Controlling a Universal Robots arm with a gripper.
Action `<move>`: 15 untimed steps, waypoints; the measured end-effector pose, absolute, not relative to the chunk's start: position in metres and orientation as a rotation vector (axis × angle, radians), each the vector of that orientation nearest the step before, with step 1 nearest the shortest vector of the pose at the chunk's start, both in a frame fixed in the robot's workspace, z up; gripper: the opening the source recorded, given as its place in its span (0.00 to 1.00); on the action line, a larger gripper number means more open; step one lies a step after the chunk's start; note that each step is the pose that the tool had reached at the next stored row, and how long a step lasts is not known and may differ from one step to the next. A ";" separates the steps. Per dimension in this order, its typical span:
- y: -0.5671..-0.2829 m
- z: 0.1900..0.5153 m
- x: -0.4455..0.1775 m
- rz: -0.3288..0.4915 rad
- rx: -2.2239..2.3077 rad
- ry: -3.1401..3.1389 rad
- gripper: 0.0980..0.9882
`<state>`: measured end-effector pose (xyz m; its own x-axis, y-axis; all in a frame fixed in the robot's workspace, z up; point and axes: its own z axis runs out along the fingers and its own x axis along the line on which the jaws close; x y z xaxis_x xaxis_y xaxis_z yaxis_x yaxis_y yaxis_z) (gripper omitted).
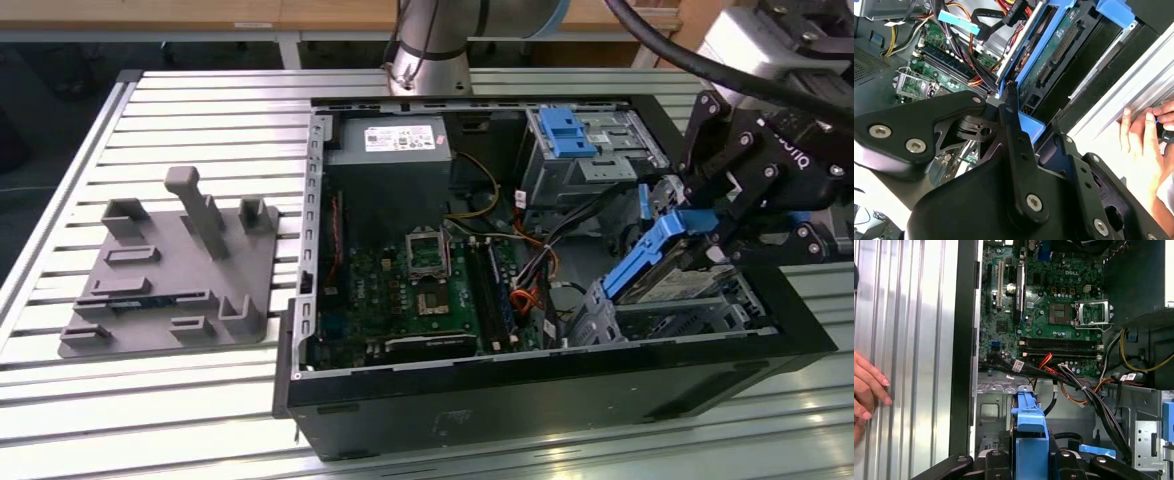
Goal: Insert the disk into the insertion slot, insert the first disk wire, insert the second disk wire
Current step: 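Insert the disk into the insertion slot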
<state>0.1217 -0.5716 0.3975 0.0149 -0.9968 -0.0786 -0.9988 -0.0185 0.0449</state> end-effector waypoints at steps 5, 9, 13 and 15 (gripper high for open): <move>-0.572 0.392 0.122 0.137 -2.221 2.184 0.31; -0.572 0.392 0.122 0.137 -2.221 2.184 0.51; -0.571 0.392 0.122 0.137 -2.221 2.184 0.58; -0.571 0.392 0.122 0.137 -2.221 2.184 0.58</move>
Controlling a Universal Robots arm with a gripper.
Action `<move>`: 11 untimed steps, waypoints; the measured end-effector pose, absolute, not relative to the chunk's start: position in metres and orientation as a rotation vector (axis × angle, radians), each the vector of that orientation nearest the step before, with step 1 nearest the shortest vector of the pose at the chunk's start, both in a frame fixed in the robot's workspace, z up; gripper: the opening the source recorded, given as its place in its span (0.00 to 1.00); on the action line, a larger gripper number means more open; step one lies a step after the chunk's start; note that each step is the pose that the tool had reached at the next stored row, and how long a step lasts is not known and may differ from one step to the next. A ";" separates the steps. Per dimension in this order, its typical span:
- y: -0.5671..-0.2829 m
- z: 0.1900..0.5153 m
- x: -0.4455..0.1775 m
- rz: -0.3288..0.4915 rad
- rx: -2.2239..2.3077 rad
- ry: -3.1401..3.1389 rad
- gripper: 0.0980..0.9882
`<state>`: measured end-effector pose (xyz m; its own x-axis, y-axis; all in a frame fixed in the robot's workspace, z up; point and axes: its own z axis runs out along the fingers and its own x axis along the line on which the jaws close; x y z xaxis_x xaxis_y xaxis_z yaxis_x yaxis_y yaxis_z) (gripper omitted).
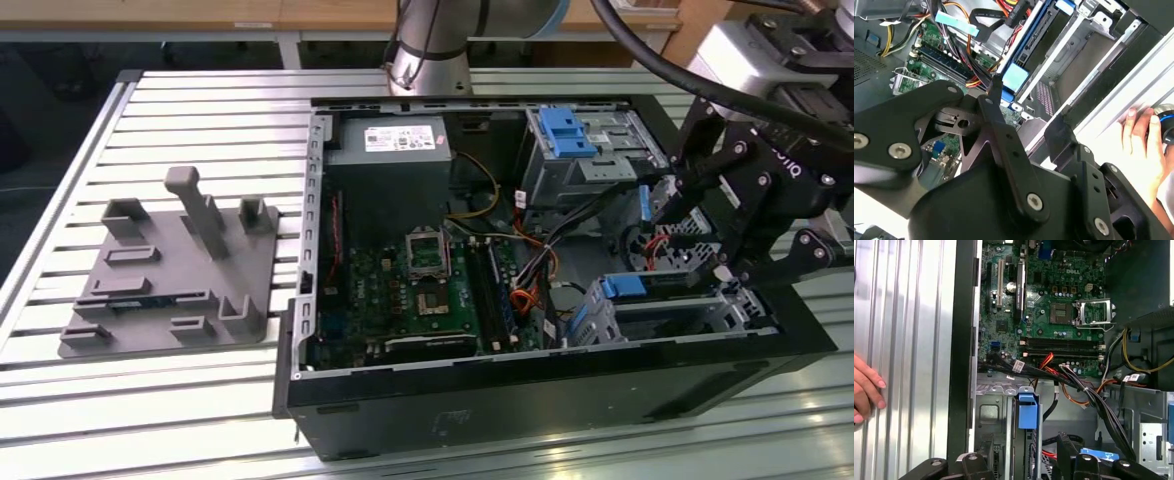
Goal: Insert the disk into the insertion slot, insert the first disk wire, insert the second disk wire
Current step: 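Insert the disk into the insertion slot, then insert the first disk wire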
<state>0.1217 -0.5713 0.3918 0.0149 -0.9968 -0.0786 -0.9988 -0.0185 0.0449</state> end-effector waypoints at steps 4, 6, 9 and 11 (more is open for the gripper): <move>-0.571 0.392 0.122 0.137 -2.221 2.184 0.58; -0.571 0.392 0.122 0.137 -2.221 2.184 0.58; -0.571 0.392 0.122 0.137 -2.221 2.184 0.58; -0.571 0.392 0.122 0.137 -2.221 2.184 0.58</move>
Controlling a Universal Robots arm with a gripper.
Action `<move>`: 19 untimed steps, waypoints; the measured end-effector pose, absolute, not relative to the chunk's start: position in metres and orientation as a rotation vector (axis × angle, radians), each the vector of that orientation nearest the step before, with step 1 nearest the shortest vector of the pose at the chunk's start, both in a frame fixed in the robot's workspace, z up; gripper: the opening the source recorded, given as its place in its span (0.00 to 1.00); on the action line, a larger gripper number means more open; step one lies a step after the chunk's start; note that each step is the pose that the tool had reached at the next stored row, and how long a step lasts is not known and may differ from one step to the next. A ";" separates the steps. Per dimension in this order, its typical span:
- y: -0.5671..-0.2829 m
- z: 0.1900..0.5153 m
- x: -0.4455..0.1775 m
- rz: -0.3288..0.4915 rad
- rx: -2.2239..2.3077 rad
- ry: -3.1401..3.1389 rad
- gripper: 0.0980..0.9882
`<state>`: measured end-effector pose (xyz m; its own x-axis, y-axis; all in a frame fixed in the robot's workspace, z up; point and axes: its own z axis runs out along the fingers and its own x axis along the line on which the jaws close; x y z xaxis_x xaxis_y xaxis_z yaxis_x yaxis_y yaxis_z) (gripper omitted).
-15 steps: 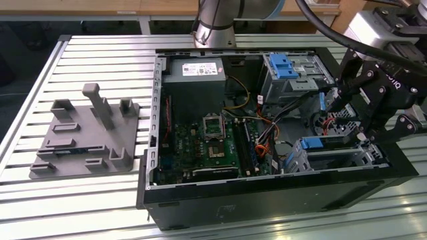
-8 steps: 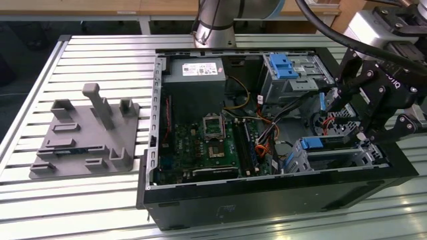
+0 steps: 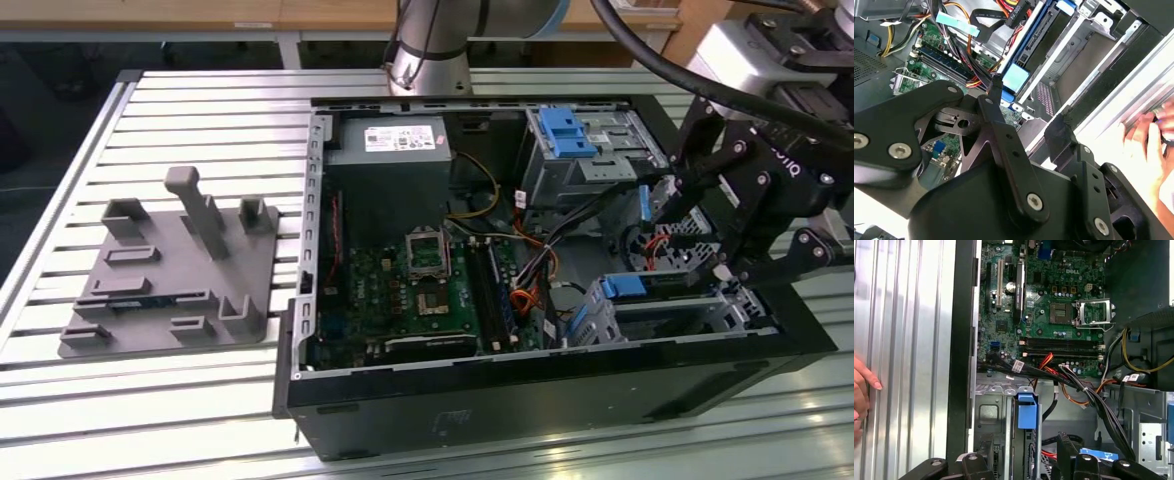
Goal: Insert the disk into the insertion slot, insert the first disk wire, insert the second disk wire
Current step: 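Insert the first disk wire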
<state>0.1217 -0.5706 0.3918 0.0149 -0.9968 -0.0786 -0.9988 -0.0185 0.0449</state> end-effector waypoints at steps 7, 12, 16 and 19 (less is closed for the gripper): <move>-0.559 0.392 0.124 0.123 -2.228 2.192 0.58; -0.551 0.391 0.126 0.042 -2.265 2.232 0.58; -0.550 0.390 0.126 0.008 -2.242 2.274 0.58; -0.550 0.389 0.126 0.006 -2.202 2.314 0.58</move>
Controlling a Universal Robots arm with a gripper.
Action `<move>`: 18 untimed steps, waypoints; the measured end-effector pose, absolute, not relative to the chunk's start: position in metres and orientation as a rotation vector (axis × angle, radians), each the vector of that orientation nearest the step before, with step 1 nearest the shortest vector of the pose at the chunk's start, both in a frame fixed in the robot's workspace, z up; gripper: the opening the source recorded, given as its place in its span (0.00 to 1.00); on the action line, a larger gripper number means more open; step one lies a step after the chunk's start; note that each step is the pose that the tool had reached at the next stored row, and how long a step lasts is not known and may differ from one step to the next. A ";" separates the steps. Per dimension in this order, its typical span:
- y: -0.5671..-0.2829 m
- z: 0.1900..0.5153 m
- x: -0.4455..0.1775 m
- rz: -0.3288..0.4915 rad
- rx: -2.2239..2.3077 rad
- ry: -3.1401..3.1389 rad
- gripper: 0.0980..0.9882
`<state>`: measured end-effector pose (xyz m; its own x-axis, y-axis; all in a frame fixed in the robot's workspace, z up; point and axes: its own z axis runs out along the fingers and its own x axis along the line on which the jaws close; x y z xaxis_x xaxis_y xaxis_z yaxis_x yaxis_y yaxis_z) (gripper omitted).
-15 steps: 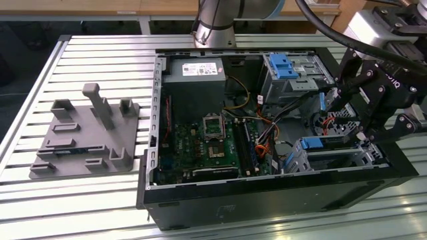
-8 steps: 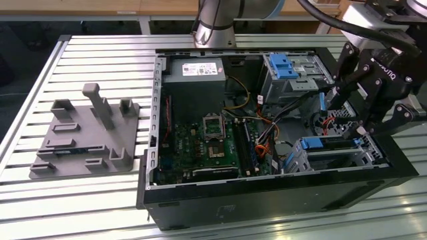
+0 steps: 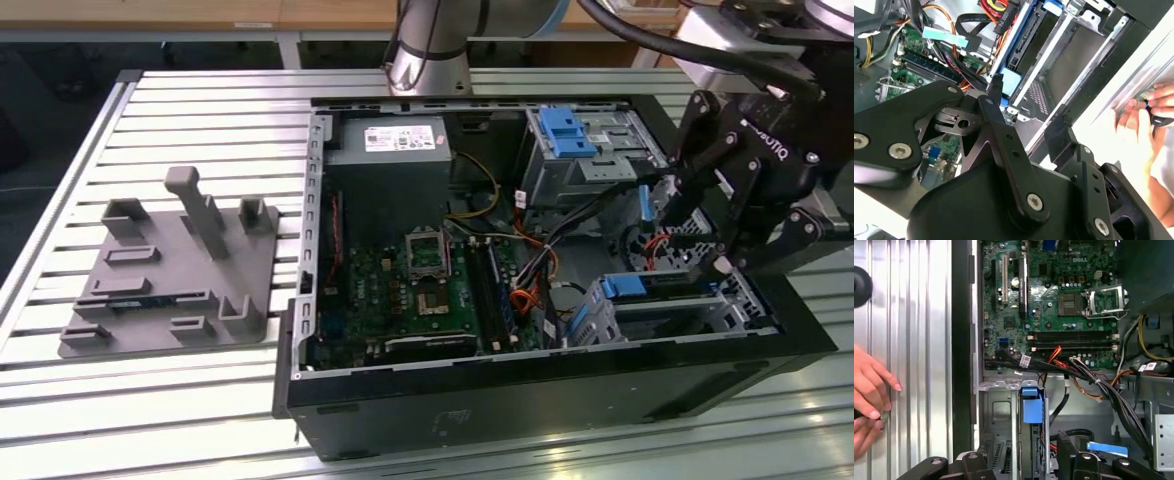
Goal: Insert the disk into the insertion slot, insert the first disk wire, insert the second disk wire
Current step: 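Insert the first disk wire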
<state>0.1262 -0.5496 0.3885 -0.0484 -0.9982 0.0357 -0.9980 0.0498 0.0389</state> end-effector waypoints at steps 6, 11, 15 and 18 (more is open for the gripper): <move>-0.537 0.387 0.128 0.088 2.086 -2.198 0.58; -0.519 0.383 0.134 0.110 2.077 -2.189 0.58; -0.504 0.379 0.140 0.123 2.072 -2.185 0.42; -0.494 0.376 0.145 0.131 2.068 -2.182 0.35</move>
<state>0.1454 -0.4935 0.3765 -0.0505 -0.9866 0.1551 -0.9981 0.0555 0.0279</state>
